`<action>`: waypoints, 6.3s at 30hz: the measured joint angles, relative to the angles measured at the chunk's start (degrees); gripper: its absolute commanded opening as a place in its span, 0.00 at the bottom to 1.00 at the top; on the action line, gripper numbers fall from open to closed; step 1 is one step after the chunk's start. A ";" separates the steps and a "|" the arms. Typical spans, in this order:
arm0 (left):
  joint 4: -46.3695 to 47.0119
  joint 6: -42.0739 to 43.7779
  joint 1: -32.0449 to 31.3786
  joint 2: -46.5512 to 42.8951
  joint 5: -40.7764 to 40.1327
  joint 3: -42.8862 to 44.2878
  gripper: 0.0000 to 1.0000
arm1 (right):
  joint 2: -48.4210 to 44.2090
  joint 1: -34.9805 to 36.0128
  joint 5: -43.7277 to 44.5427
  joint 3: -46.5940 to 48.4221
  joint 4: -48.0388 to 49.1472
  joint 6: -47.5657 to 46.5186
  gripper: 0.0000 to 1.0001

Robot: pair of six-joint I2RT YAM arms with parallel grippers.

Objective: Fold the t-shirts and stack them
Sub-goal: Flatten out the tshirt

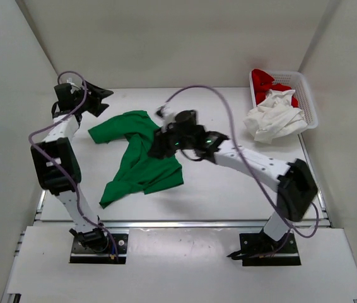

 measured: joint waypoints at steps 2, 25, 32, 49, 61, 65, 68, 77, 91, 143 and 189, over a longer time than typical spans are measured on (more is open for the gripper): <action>-2.29 2.56 -0.72 -5.86 -2.73 -5.40 0.73 | -6.67 -6.29 0.00 -7.50 3.17 1.38 0.16; -15.17 22.03 -11.43 -33.35 -19.74 -50.93 0.52 | 9.64 -24.04 -6.54 -27.43 25.92 17.55 0.44; -14.49 22.27 -14.84 -33.62 -19.56 -52.72 0.00 | 18.05 -22.16 -9.99 -18.40 28.55 19.93 0.23; -15.45 20.02 -14.82 -43.50 -16.17 -39.56 0.00 | -11.96 -20.13 4.15 -25.14 21.11 10.84 0.00; -18.12 20.06 -13.44 -49.88 -14.19 -24.72 0.00 | -32.20 -3.23 23.04 -23.85 9.09 -0.31 0.00; -16.61 20.72 -13.09 -41.44 -16.15 -27.06 0.00 | -25.73 -7.54 20.76 -35.23 10.36 1.31 0.04; -15.58 20.04 -12.61 -30.62 -16.15 -28.70 0.00 | -19.17 -10.62 17.66 -39.89 7.23 2.93 0.29; -16.90 17.68 -11.58 -12.17 -16.55 -20.57 0.12 | -28.17 -21.79 13.31 -48.48 10.32 10.47 0.47; -14.69 19.41 -11.80 -11.82 -16.33 -16.57 0.68 | -8.70 -25.46 7.54 -41.24 11.93 17.59 0.43; -20.20 15.32 -5.33 -37.20 -0.90 -0.52 0.00 | -37.79 -9.31 28.83 1.09 -4.55 -8.28 0.00; -18.14 13.11 4.02 -37.86 -33.20 -49.42 0.46 | -43.30 -20.20 13.42 -51.65 8.35 8.68 0.23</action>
